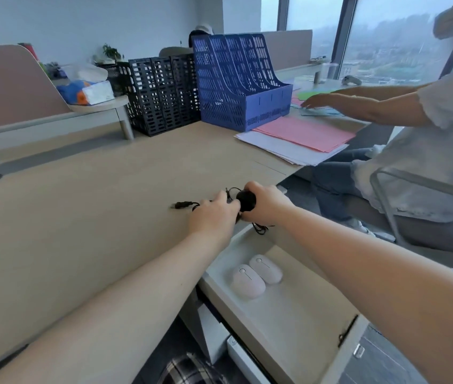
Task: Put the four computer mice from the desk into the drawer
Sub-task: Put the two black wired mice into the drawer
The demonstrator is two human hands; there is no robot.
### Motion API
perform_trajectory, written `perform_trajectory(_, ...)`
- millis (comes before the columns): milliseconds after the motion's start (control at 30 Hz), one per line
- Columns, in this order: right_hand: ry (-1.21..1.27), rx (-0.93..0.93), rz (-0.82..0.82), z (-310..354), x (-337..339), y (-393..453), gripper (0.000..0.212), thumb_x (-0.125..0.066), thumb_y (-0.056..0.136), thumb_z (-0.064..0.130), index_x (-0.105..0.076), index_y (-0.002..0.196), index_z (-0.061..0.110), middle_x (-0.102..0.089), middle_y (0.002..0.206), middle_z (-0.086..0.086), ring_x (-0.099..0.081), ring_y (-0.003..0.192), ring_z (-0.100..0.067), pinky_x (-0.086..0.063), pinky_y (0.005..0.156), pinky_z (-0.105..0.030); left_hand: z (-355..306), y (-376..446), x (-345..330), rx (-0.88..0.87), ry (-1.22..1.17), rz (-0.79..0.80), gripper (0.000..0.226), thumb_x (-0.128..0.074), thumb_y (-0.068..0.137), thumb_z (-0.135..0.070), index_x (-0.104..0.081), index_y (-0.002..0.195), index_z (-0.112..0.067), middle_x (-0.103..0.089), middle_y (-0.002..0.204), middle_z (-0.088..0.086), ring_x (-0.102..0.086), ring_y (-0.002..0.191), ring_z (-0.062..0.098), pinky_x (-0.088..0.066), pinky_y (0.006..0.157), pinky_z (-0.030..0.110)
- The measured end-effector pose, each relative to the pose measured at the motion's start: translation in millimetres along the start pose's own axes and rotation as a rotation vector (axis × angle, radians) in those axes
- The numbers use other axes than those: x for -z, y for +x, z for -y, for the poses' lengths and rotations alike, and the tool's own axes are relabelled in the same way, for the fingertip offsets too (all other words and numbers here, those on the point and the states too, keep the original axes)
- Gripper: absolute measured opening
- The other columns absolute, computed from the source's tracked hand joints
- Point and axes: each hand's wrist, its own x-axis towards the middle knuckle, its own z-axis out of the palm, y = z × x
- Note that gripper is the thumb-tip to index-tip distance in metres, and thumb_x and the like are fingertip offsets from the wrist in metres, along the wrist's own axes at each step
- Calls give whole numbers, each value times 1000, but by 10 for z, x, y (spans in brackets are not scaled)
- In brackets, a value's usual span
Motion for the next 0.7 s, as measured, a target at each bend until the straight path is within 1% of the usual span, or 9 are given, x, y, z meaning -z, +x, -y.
perform_trajectory(100, 35, -16, 7, -183, 36, -220, 57, -67, 71, 38, -46, 121, 23, -59, 102, -10, -55, 86, -28, -49, 68, -33, -193, -148, 77, -29, 35, 1, 37, -50, 85, -3, -48, 119, -17, -44, 117, 10, -56, 99, 39, -40, 68, 38)
perform_trajectory(200, 26, -53, 48, -399, -41, -456, 58, -67, 73, 37, -43, 123, 21, -54, 106, -13, -54, 85, -30, -50, 70, -35, -370, -306, 86, -78, 90, -7, 44, -50, 85, -2, -44, 126, -17, -42, 124, 12, -54, 103, 40, -42, 68, 39)
perform_trajectory(267, 43, -90, 74, -562, -161, -628, 62, -70, 71, 39, -42, 124, 22, -52, 109, -14, -57, 89, -32, -52, 74, -38, -514, -430, 2, -150, 123, -6, 50, -52, 86, -3, -40, 133, -16, -41, 129, 13, -51, 107, 41, -48, 72, 41)
perform_trajectory(333, 46, -110, 107, -739, -311, -770, 63, -71, 71, 42, -43, 123, 21, -55, 111, -13, -59, 93, -32, -52, 74, -38, -695, -570, -152, -238, 150, 15, 53, -56, 86, -7, -38, 134, -14, -40, 131, 14, -49, 108, 42, -49, 70, 40)
perform_trajectory(400, 25, -105, 148, -919, -463, -858, 59, -71, 71, 43, -46, 118, 18, -60, 110, -11, -58, 93, -30, -48, 72, -34, -872, -687, -333, -278, 136, 80, 51, -58, 85, -9, -39, 132, -12, -41, 130, 15, -48, 108, 41, -44, 63, 37)
perform_trajectory(433, 21, -110, 174, -994, -523, -888, 57, -71, 71, 43, -46, 116, 17, -62, 109, -12, -57, 90, -29, -45, 71, -32, -948, -729, -415, -277, 122, 122, 48, -57, 86, -7, -40, 130, -11, -40, 131, 16, -48, 108, 42, -42, 63, 37)
perform_trajectory(467, 22, -124, 200, -1054, -565, -903, 56, -70, 72, 42, -46, 116, 17, -62, 109, -13, -56, 88, -28, -44, 71, -31, -1010, -753, -500, -269, 115, 161, 45, -56, 86, -5, -42, 129, -10, -40, 132, 17, -48, 108, 43, -44, 65, 38)
perform_trajectory(567, 28, -159, 255, -1211, -624, -909, 55, -67, 75, 40, -45, 121, 18, -60, 112, -12, -52, 87, -26, -42, 73, -31, -1160, -750, -707, -227, 126, 258, 42, -55, 87, -3, -46, 128, -8, -39, 136, 18, -47, 112, 45, -48, 82, 41)
perform_trajectory(700, 17, -192, 320, -1393, -693, -891, 60, -68, 75, 41, -42, 124, 19, -59, 116, -13, -56, 93, -28, -46, 75, -34, -1320, -709, -928, -223, 153, 356, 41, -51, 89, -3, -47, 129, -7, -42, 134, 20, -47, 113, 45, -52, 84, 44)
